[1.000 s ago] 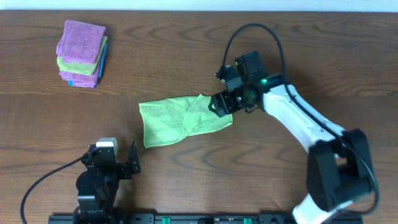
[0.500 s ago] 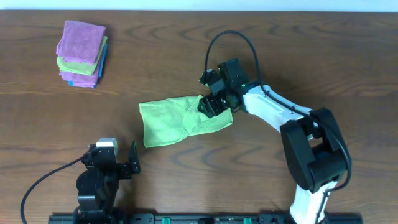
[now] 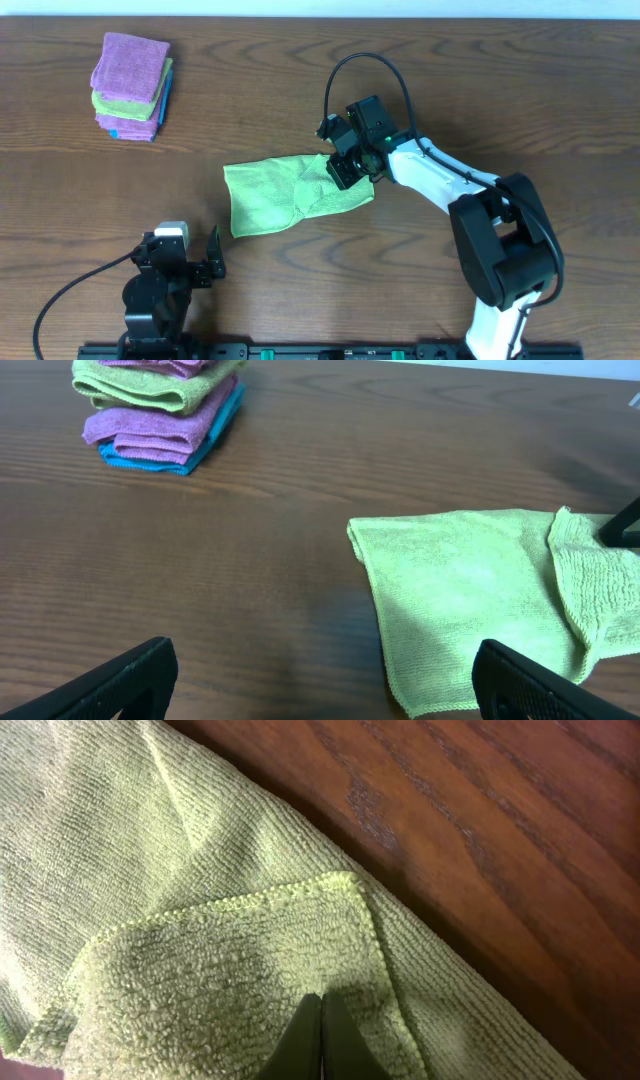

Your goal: Fold the cloth

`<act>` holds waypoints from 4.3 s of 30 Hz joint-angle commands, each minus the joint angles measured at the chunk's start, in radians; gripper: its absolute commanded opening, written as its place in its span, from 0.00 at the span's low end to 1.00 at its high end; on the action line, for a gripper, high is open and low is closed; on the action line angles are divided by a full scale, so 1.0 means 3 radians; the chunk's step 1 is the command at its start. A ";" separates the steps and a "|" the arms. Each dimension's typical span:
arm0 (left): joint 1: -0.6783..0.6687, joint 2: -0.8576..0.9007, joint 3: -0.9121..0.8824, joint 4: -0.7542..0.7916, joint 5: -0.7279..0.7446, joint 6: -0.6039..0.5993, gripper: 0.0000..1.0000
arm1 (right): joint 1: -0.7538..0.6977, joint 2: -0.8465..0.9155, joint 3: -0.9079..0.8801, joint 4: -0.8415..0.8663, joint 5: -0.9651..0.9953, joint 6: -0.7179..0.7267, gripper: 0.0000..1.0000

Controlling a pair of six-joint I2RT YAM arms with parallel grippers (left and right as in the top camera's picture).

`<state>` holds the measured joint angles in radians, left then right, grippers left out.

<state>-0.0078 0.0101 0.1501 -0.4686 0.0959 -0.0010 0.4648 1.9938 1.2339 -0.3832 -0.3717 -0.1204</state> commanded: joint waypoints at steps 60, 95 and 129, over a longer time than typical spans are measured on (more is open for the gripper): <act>0.0009 -0.0019 -0.0057 -0.0009 -0.0060 -0.0022 0.95 | 0.0261 -0.0018 0.0308 -0.0702 -0.0117 -0.0203 0.25; 0.0009 -0.0019 -0.0057 -0.0009 -0.0060 -0.0022 0.96 | 0.0076 0.0046 0.0604 0.0888 0.1368 0.1035 0.93; 0.0009 -0.0019 -0.0057 -0.0009 -0.0060 -0.0022 0.95 | 0.0052 0.0641 0.0567 0.0807 0.1017 0.0739 0.01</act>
<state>-0.0078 0.0101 0.1501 -0.4686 0.0959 -0.0006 0.4931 2.1635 1.4071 -0.1509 -0.1535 0.0853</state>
